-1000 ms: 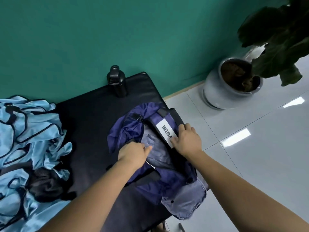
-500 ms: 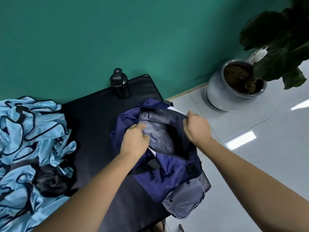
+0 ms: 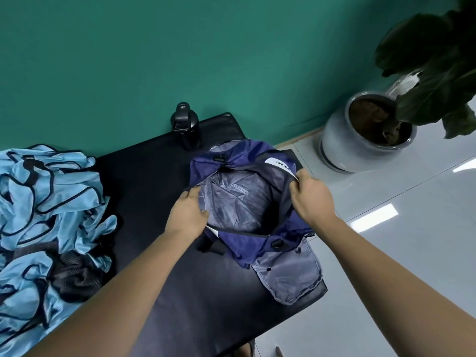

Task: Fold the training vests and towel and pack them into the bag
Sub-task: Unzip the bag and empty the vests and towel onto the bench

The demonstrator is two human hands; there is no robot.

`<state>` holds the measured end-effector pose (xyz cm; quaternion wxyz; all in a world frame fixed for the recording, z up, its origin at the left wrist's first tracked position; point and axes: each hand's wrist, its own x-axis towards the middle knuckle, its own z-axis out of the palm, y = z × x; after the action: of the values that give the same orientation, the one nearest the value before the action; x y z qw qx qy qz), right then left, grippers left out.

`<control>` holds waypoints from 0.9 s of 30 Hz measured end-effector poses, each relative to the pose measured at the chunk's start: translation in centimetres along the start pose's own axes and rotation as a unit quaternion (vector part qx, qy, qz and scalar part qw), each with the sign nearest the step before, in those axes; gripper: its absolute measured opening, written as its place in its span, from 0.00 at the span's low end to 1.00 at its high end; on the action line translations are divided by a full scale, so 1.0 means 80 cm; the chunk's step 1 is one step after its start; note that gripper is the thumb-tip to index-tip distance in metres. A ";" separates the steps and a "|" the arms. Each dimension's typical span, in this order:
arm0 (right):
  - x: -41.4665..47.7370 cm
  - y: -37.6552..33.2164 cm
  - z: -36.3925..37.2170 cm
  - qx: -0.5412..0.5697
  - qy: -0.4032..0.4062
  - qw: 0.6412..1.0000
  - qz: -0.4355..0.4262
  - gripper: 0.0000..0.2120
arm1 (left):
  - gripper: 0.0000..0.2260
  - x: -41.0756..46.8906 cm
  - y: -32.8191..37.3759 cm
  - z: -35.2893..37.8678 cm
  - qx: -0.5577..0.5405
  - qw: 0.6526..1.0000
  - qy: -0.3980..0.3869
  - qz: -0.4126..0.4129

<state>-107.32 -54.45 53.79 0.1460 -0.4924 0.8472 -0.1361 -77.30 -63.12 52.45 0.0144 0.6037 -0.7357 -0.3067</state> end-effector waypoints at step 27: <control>-0.059 0.036 0.046 0.011 -0.085 0.996 0.019 0.07 | 0.29 -0.061 0.010 0.053 0.102 0.988 -0.107 -0.052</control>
<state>-105.96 -49.29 49.90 0.2255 -0.4847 0.8392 -0.1000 -78.35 -56.82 51.07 -0.1419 0.6029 -0.7280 -0.2938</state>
